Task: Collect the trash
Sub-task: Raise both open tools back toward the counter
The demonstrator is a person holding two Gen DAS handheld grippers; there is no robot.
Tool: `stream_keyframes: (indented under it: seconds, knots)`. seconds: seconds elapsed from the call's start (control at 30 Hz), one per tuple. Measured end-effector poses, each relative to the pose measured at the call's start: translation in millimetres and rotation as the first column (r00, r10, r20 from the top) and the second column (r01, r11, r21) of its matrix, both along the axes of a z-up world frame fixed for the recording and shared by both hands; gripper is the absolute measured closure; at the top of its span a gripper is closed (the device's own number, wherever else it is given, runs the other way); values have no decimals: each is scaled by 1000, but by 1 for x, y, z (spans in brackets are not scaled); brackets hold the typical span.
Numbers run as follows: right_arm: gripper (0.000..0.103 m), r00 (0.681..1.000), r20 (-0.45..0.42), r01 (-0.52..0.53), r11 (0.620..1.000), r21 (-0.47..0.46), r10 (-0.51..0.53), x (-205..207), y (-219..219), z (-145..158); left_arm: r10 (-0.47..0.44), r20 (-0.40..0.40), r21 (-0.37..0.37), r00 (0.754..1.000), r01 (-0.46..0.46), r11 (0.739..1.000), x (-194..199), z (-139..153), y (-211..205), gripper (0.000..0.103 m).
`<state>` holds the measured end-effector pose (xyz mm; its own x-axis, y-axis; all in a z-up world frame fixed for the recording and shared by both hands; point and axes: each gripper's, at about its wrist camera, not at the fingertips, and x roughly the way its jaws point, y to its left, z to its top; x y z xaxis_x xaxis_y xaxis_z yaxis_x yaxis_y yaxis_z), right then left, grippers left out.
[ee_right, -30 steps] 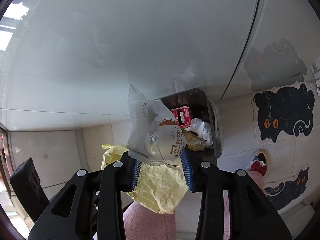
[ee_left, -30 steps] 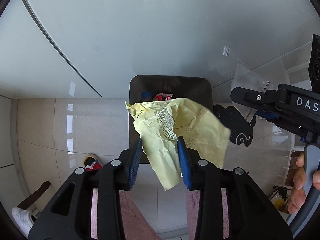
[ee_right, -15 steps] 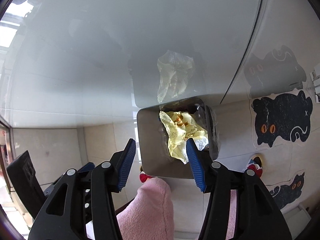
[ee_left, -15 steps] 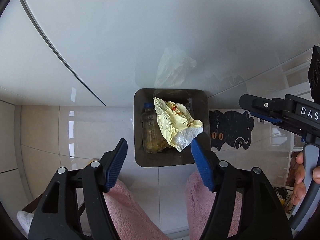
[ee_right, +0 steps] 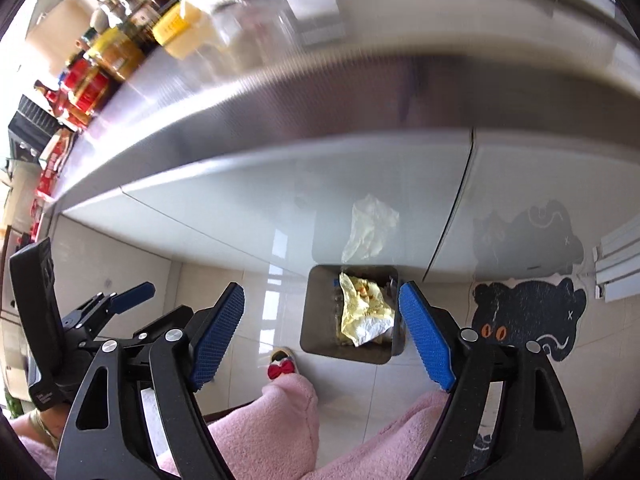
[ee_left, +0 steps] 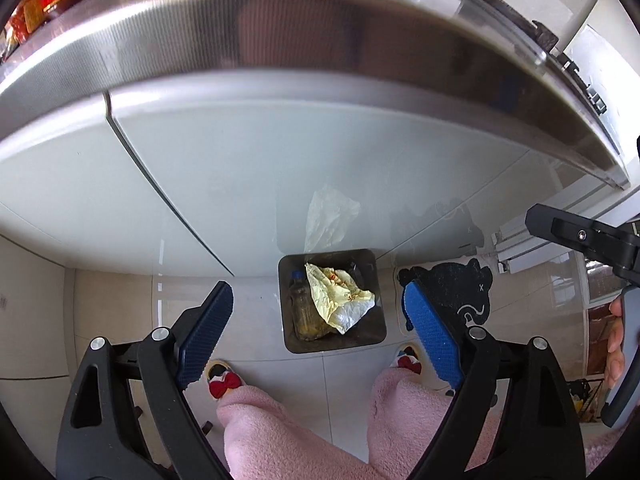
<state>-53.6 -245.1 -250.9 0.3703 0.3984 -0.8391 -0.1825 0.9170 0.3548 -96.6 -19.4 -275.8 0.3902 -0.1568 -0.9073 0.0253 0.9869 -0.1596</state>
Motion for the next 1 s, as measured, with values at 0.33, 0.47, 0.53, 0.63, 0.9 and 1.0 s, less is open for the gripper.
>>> stream_keyframes:
  seconds: [0.33,0.47,0.53,0.63,0.9,1.0]
  knots:
    - [13,963,263,52,998,25,-56,41,-11,110,31,229,-9,973,-30,1000,33,113,12,19]
    - [13,967,225,110,993,52,-119,80,-17,114,12,291,2,957,-13,1000,65,139,13,19]
    - [13,963,231,132,990,45,-139,94,-15,119,2,306,7,952,-5,1000,82,147,13,19]
    - [13,962,222,147,988,55,-156,122,-12,121,-13,317,1,948,14,1000,106,150,15,19]
    - [13,967,203,154,988,19,-154,183,6,116,-42,320,-32,946,55,998,167,148,12,19]
    - [13,971,182,154,988,11,-154,203,12,110,-47,311,-51,949,66,997,187,142,9,19]
